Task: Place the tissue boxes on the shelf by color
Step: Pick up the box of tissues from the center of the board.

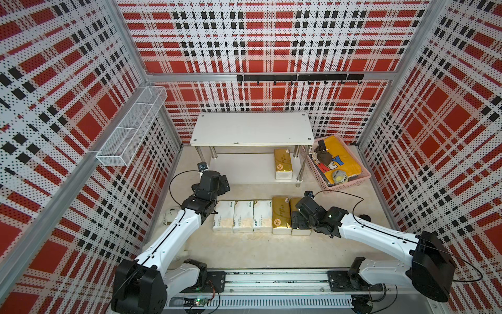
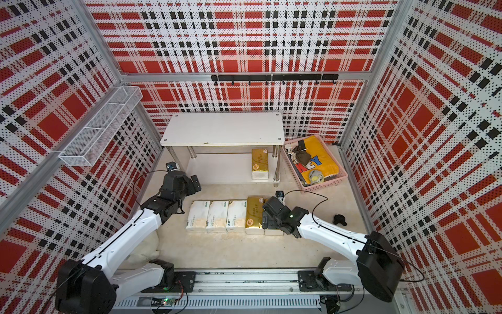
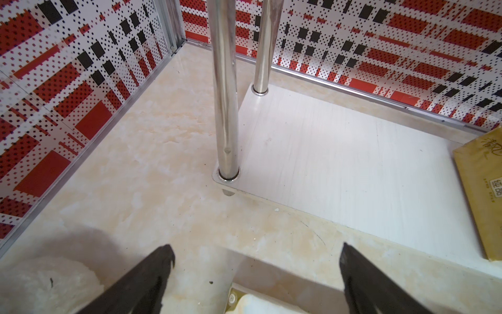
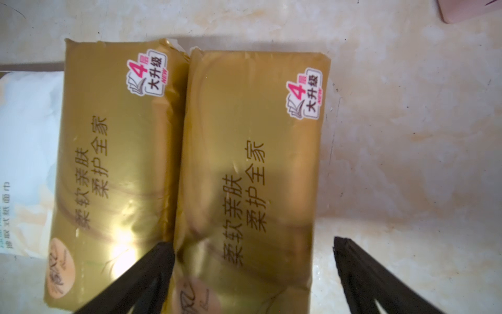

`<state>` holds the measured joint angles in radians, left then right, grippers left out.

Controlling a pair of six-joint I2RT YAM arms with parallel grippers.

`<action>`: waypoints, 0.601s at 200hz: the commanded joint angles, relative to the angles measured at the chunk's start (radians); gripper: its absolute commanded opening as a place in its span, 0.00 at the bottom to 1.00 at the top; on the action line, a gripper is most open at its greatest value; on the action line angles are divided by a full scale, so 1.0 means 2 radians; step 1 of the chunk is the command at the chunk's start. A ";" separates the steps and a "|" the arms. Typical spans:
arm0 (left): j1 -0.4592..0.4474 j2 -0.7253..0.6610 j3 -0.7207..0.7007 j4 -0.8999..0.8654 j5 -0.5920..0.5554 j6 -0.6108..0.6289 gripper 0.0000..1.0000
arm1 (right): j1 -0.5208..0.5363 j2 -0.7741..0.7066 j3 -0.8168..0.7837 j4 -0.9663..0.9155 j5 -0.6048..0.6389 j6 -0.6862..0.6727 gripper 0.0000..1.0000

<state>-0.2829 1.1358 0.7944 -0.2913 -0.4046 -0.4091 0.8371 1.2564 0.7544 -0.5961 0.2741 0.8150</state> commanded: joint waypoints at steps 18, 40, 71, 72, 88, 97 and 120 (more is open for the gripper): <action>0.002 -0.009 -0.007 0.010 -0.006 -0.003 1.00 | 0.004 0.022 -0.001 0.016 0.004 0.003 1.00; 0.004 -0.009 -0.009 0.010 -0.003 -0.003 1.00 | 0.004 0.029 0.001 0.020 0.006 0.001 1.00; 0.008 -0.014 -0.010 0.010 -0.002 -0.003 1.00 | 0.003 0.045 0.002 0.024 0.009 -0.003 1.00; 0.008 -0.014 -0.010 0.010 -0.001 -0.003 1.00 | 0.003 0.046 0.002 0.024 0.009 -0.003 1.00; 0.009 -0.016 -0.011 0.009 -0.001 -0.003 1.00 | 0.003 0.056 -0.001 0.029 0.007 -0.004 1.00; 0.010 -0.017 -0.012 0.009 0.000 -0.003 1.00 | 0.003 0.062 -0.003 0.032 0.004 -0.005 1.00; 0.011 -0.021 -0.015 0.008 0.000 -0.003 1.00 | 0.002 0.071 -0.010 0.042 0.004 -0.003 1.00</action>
<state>-0.2691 1.1168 0.7856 -0.2852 -0.4038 -0.4118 0.8375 1.3720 0.7544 -0.5465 0.2771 0.8093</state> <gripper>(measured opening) 0.999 0.999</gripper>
